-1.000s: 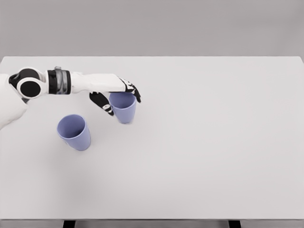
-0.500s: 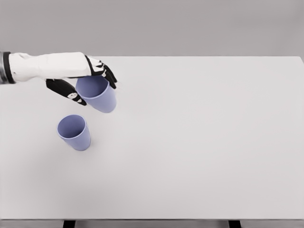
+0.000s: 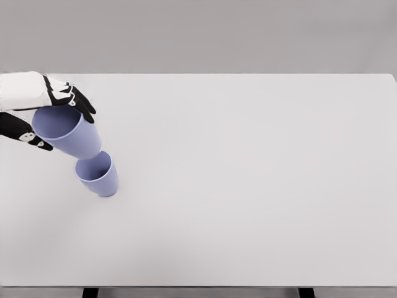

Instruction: Place the right cup on the left cup with left arm

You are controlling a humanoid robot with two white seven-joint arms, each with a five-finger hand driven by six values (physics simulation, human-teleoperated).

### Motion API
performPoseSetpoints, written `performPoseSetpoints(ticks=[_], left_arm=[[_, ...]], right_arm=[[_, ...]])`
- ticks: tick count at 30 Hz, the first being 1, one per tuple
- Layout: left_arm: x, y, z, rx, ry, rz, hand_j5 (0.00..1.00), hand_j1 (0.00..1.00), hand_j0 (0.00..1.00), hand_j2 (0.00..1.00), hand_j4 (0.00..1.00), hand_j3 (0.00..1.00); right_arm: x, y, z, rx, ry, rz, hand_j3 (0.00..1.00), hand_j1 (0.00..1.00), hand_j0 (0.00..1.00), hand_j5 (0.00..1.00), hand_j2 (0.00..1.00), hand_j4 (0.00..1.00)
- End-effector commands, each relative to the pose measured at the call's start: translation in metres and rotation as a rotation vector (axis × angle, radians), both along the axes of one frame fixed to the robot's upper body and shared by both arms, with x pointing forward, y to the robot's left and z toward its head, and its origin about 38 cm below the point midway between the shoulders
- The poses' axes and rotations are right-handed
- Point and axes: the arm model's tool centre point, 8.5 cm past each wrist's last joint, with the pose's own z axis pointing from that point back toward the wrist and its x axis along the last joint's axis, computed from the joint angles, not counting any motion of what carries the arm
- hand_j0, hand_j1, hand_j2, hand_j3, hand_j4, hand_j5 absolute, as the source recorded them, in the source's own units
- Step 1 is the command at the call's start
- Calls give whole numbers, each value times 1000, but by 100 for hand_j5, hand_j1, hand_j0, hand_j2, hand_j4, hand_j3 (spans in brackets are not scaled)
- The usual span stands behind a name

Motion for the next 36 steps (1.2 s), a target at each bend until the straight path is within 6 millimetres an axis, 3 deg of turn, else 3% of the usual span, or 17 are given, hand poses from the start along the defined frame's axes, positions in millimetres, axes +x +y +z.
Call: performPoseSetpoints(ticks=[1, 8, 11, 24, 36], left_arm=[[-3, 4, 0, 5, 10, 12, 54, 54, 54, 54, 54, 54], [0, 5, -13, 8, 37, 18, 54, 54, 54, 54, 54, 54], [5, -6, -17, -16, 40, -8, 54, 54, 54, 54, 54, 54], [17, 9, -41, 19, 64, 54, 55, 55, 55, 55, 55, 55], [19, -1, -58, -3, 96, 34, 55, 55, 55, 55, 55, 55]], right_arm=[[0, 0, 0, 0, 1, 0, 100, 100, 100, 100, 100, 100], [0, 0, 0, 0, -1, 0, 100, 100, 100, 100, 100, 100], [0, 0, 0, 0, 1, 0, 100, 100, 100, 100, 100, 100], [0, 0, 0, 0, -1, 0, 100, 100, 100, 100, 100, 100], [0, 0, 0, 0, -1, 0, 100, 100, 100, 100, 100, 100]])
